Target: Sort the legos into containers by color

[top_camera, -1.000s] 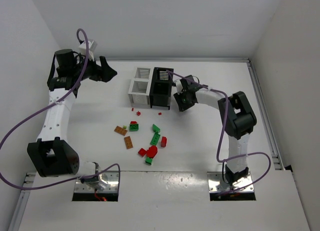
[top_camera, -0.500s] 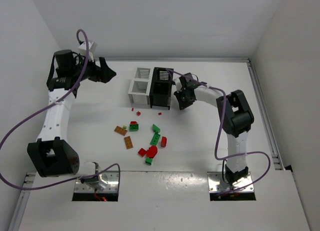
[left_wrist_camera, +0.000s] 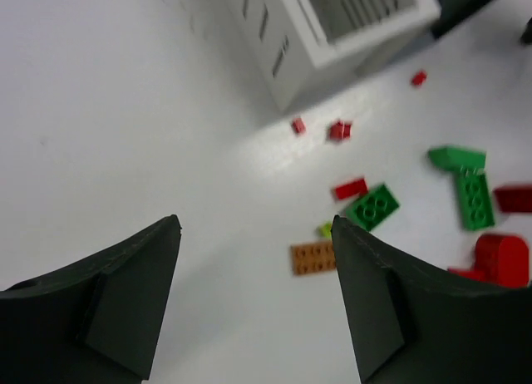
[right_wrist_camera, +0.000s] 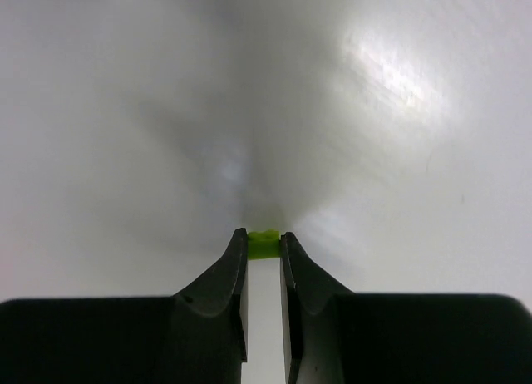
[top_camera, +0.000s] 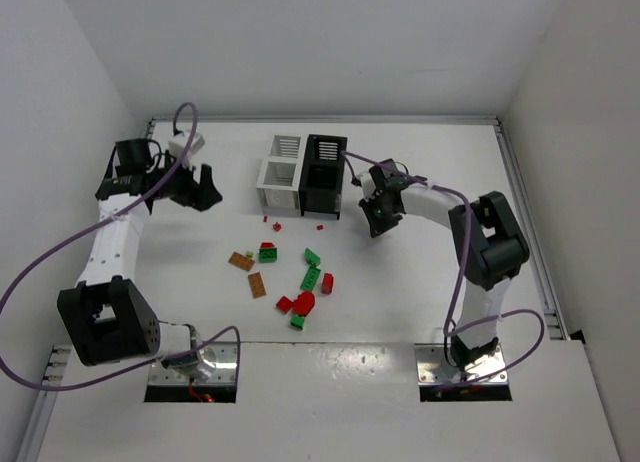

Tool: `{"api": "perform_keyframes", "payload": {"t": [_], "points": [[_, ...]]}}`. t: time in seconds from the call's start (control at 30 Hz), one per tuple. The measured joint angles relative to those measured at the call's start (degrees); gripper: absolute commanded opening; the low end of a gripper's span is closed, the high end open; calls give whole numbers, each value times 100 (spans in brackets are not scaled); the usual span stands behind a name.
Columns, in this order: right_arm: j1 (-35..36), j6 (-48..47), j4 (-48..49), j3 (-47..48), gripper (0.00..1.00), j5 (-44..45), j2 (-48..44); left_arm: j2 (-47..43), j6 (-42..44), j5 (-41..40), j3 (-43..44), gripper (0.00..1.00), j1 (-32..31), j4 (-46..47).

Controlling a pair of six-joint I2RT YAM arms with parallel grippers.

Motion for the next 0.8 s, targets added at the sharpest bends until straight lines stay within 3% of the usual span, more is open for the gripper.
{"api": "perform_keyframes", "payload": {"t": [0.13,0.33,0.47,0.8], "points": [[-46,-87,-426,-216,0,-129,-544,-162,968,-208,-892,74,-151,-444],[-111,-109,-669,35,0,-404,-946,-120,1685,-682,-1683,58,-953,-595],[-133,-101,-719,225,0,-503,-968,170,1499,-942,-1744,46,-1504,-323],[-199,-57,-820,236,0,-535,-968,597,369,-1825,-2013,47,-2420,627]]}}
